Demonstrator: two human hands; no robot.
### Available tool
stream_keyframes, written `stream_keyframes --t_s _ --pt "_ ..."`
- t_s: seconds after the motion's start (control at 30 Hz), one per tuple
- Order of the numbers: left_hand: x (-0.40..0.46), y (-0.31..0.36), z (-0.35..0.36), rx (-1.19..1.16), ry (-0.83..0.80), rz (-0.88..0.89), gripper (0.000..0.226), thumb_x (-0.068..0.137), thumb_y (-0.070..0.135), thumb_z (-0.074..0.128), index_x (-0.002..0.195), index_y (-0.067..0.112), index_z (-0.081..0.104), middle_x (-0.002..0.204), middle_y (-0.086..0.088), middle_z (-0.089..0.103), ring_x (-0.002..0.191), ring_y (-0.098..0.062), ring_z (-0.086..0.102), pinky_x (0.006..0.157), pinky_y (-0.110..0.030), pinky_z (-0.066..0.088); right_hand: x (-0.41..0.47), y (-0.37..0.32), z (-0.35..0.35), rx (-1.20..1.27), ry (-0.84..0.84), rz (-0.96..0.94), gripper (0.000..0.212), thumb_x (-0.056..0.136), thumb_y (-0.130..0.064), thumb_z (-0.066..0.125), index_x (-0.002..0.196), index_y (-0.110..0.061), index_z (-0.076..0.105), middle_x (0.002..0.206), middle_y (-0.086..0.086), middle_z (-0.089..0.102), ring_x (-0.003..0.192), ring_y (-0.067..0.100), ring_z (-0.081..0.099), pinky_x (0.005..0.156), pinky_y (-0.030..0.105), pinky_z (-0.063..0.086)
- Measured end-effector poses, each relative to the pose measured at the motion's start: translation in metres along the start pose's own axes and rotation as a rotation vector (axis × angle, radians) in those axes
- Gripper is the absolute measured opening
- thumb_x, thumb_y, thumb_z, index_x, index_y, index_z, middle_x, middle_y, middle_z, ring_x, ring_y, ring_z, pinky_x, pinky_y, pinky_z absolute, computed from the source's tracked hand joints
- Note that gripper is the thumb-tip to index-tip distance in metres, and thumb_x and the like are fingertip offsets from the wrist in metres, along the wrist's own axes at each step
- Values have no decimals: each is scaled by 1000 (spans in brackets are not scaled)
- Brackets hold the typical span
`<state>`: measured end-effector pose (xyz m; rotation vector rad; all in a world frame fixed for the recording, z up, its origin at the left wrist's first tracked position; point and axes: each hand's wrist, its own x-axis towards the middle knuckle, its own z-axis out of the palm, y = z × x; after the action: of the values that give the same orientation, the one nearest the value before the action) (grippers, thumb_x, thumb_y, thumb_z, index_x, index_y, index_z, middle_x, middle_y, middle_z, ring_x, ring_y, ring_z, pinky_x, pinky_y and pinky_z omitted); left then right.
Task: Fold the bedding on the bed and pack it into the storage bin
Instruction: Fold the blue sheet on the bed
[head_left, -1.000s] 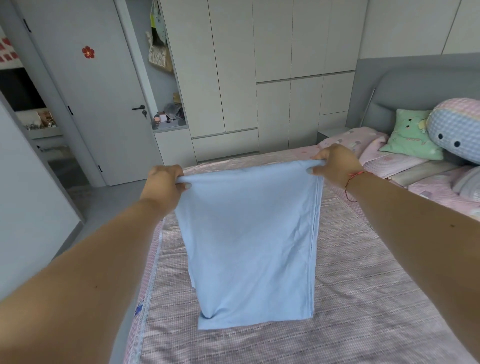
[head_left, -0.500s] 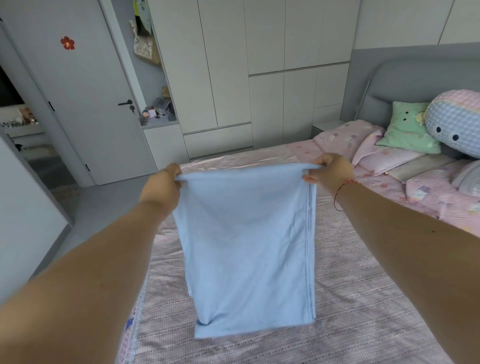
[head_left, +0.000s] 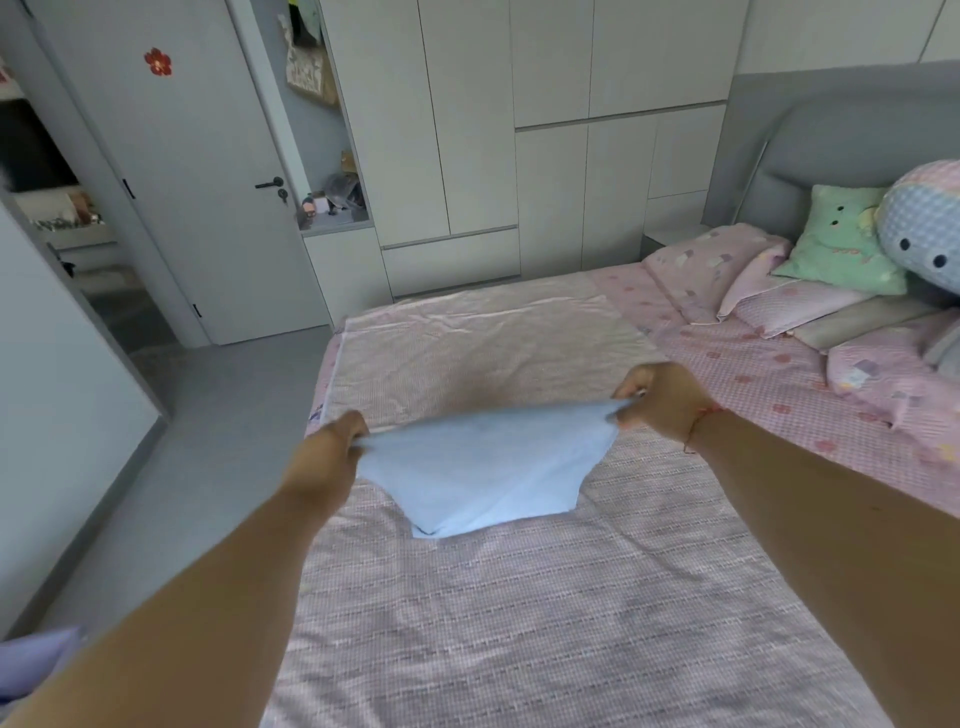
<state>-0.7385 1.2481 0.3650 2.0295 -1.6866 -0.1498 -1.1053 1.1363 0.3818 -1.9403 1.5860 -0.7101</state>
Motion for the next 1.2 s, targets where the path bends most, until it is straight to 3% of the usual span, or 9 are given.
stream_keyframes --t_s 0.2,0.3,0.43,0.6,0.77,0.87,0.97,1.1,1.2 --pt "-90 -15 52 32 -282 -37 28 91 6 54 70 22 43 67 4 49 61 -11 41 55 -25 30 -47 46 22 -381 -550 59 22 64 -13 81 72 -18 62 85 0 68 76 7 62 59 14 43" --pt "-122 -13 64 59 -361 -70 31 88 4 54 67 23 42 69 5 49 63 -9 40 55 -23 30 -68 66 33 -433 -673 90 24 66 -8 81 72 -19 61 87 2 70 73 5 66 61 15 50" --pt "-153 -10 71 91 -459 -70 33 83 5 60 64 27 47 71 10 54 67 -6 45 56 -18 32 -100 77 41 -465 -759 131 23 68 -3 78 76 -17 61 75 -1 68 68 4 69 66 16 52" --pt "-187 -17 75 119 -588 -51 35 79 9 69 60 27 46 69 11 53 65 -4 45 56 -18 32 -141 85 49 -507 -825 164 23 69 -2 78 82 -14 62 91 7 69 75 12 71 80 25 57" --pt "-215 -25 66 95 -655 -76 31 74 13 76 60 26 53 68 10 57 66 -7 50 58 -19 36 -179 80 54 -526 -927 209 24 71 -8 79 82 -17 60 83 0 71 75 9 72 70 14 51" --pt "-230 -27 63 101 -715 -72 29 74 14 78 62 27 54 70 12 57 67 -3 51 57 -14 35 -196 83 62 -512 -963 243 22 72 -7 79 84 -16 62 89 7 73 78 12 72 68 16 53" --pt "-238 -32 62 68 -812 -117 16 73 23 81 77 27 66 88 13 67 86 -4 61 73 -15 44 -205 87 68 -451 -1028 309 18 75 -5 77 88 -15 68 93 8 72 89 17 71 80 26 57" --pt "-227 -35 61 -128 -703 -195 22 81 27 76 99 18 69 100 6 71 95 -6 65 73 -11 45 -199 89 77 -387 -940 309 19 85 -8 68 100 -17 68 102 7 71 94 15 69 80 28 57" --pt "-207 -29 66 -200 -618 -228 22 86 27 72 103 13 68 98 4 70 92 -8 65 69 -14 47 -182 87 91 -320 -853 293 17 87 -13 66 104 -13 65 89 6 70 85 14 69 73 24 58"
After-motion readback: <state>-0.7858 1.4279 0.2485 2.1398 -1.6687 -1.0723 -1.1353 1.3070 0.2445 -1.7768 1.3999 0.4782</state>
